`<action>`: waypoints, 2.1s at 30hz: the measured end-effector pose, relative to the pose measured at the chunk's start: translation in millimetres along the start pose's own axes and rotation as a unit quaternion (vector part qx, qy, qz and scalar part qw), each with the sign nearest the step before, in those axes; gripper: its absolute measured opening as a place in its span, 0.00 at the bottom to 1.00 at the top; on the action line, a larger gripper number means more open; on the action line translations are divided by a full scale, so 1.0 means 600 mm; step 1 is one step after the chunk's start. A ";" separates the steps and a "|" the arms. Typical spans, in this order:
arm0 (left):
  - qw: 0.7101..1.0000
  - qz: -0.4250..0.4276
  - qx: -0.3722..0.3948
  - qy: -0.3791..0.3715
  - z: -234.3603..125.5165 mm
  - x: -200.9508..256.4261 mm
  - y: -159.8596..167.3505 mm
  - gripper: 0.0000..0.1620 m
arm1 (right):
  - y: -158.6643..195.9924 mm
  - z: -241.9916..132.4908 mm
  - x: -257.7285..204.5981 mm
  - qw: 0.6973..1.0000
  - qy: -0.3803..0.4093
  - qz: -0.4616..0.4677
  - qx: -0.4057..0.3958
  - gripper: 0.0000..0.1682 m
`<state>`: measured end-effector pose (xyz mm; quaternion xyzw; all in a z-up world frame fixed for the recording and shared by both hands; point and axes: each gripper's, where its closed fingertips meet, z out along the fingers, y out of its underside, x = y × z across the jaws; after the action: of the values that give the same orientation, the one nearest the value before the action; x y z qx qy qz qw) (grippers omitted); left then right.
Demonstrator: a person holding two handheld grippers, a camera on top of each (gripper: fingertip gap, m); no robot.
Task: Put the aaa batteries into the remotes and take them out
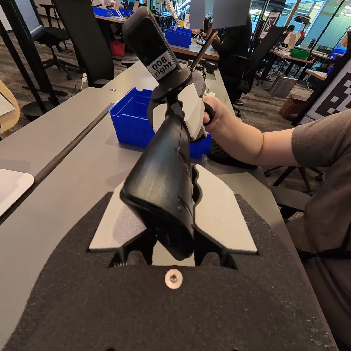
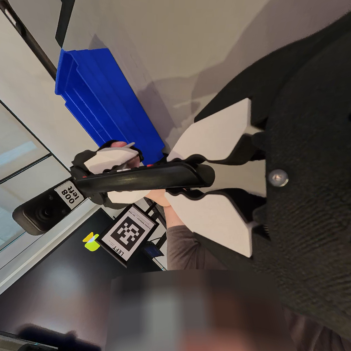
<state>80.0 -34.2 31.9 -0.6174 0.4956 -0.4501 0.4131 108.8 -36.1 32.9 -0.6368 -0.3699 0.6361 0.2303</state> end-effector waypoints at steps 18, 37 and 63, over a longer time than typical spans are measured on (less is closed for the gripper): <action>0.986 -0.092 0.140 -0.021 -0.008 -0.039 -0.042 0.18 | -0.063 -0.028 0.047 0.981 0.091 0.015 0.168 0.41; 0.995 -0.010 0.096 -0.012 -0.002 -0.008 -0.036 0.26 | -0.060 -0.012 -0.014 0.988 0.007 -0.044 0.148 0.14; 0.989 -0.041 0.139 -0.014 0.012 -0.009 -0.048 0.19 | -0.067 -0.006 -0.001 0.982 -0.009 -0.032 0.184 0.16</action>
<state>93.1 -23.7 56.8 -0.5800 0.3963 -0.5224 0.4834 105.1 -11.3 64.4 -0.5655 -0.2689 0.6915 0.3602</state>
